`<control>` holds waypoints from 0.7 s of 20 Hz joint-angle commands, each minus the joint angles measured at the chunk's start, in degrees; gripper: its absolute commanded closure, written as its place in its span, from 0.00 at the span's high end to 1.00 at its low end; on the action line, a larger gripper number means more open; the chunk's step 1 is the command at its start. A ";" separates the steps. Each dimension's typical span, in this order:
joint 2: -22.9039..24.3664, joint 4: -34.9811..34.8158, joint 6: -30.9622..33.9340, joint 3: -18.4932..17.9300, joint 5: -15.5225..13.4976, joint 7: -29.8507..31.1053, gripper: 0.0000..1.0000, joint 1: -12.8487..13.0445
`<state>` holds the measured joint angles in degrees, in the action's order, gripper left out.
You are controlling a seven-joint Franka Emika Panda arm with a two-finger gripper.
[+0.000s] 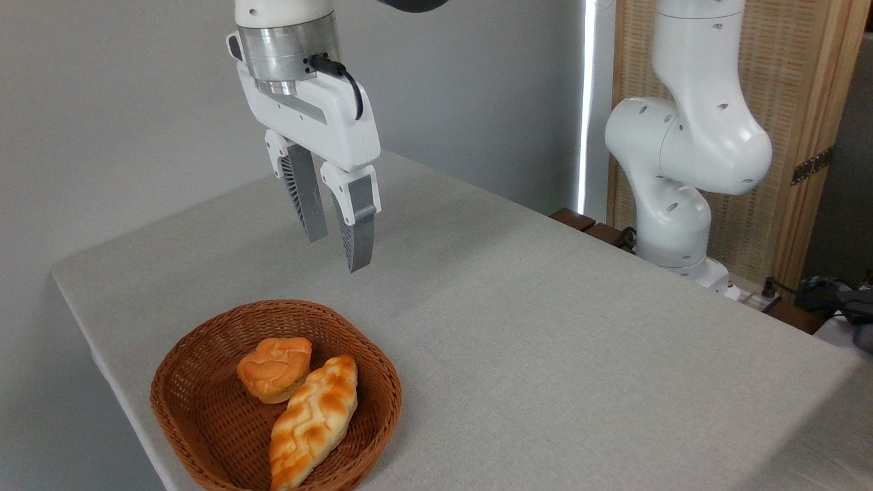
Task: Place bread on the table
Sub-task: 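Lower the open gripper down into the basket over the round orange bun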
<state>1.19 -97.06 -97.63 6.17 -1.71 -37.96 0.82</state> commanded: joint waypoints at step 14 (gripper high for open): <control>-8.65 -3.48 -21.36 2.00 -1.37 -0.37 1.00 -0.11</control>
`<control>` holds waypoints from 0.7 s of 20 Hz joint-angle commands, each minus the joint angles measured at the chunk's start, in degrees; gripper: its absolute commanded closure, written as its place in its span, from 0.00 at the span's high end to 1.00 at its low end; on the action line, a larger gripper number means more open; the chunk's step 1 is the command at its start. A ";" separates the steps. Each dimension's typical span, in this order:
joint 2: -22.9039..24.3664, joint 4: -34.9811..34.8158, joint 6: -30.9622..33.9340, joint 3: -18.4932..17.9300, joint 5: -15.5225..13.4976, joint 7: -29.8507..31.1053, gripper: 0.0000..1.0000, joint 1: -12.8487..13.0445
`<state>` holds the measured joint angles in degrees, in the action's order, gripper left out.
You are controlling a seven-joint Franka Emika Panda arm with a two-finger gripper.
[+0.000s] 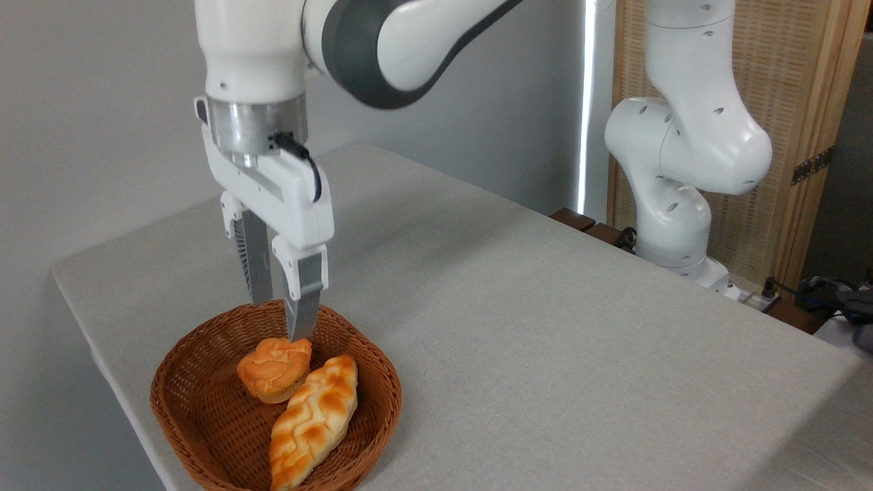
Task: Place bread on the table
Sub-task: 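Lower the open gripper down into the basket over the round orange bun, then close the gripper on the round orange bun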
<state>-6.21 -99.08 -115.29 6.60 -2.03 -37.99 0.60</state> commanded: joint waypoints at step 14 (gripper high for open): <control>-7.14 -3.05 -7.58 3.68 -2.81 -1.03 1.00 0.10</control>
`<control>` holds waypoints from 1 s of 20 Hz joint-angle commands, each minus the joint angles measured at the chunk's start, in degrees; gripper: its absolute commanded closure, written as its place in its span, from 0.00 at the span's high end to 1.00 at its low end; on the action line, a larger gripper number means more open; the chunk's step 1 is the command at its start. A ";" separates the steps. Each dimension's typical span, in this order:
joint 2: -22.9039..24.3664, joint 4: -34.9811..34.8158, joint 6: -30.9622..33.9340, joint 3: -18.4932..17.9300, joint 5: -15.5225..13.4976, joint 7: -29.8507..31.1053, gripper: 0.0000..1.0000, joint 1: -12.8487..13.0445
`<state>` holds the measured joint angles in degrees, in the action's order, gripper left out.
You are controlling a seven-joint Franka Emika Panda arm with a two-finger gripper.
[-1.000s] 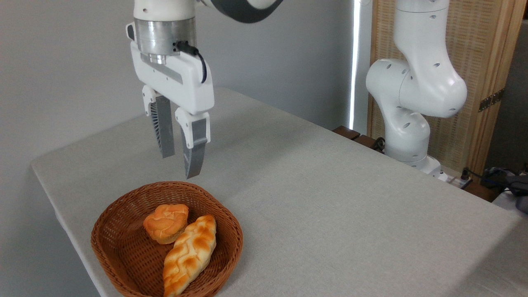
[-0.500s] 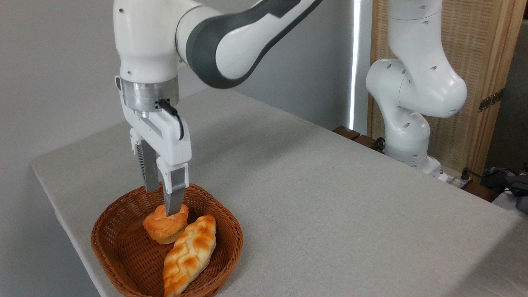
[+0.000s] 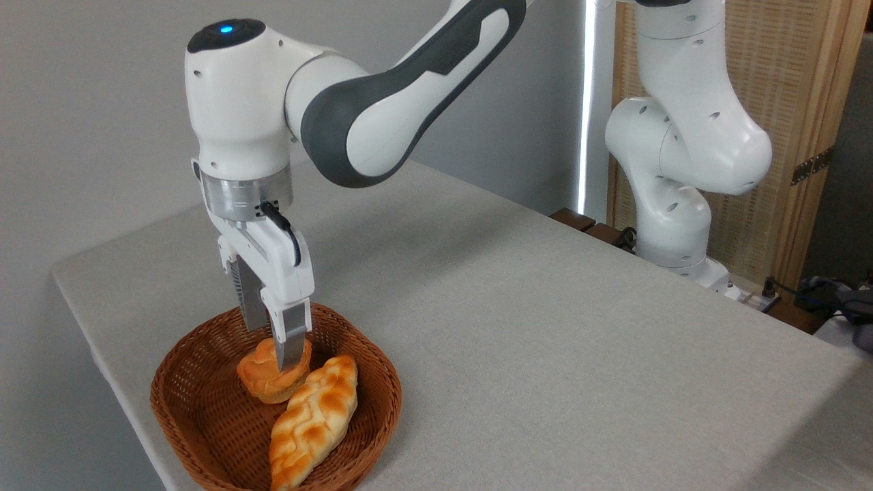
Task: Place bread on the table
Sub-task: 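Close the gripper on the round orange bun, then lift the bun out of the basket and carry it beside the basket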
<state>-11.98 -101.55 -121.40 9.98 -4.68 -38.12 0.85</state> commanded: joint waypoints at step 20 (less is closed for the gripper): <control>-1.47 -0.32 -1.47 1.54 -2.25 -4.50 0.38 -1.12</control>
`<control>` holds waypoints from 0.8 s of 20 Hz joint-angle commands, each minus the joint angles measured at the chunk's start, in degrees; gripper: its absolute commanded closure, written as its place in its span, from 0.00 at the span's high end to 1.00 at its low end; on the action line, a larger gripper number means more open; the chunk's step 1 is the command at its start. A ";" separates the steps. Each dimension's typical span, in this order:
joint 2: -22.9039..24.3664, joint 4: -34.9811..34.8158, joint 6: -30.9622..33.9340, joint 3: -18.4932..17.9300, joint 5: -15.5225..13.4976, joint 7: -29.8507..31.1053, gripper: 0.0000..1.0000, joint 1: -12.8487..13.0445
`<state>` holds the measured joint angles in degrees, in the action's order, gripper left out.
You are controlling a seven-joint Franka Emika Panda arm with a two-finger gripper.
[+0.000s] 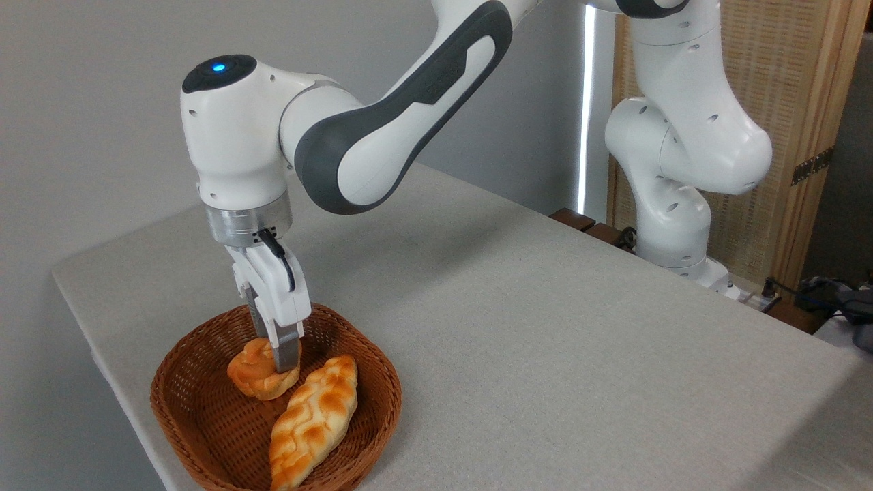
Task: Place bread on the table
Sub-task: 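Lift the bun out of the basket and carry it beside the basket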
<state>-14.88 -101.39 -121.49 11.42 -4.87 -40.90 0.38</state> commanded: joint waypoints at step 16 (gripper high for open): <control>27.10 -19.54 12.07 -1.84 -3.48 -7.00 0.46 2.25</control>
<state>9.40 -115.00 -108.17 10.27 -7.62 -45.78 0.48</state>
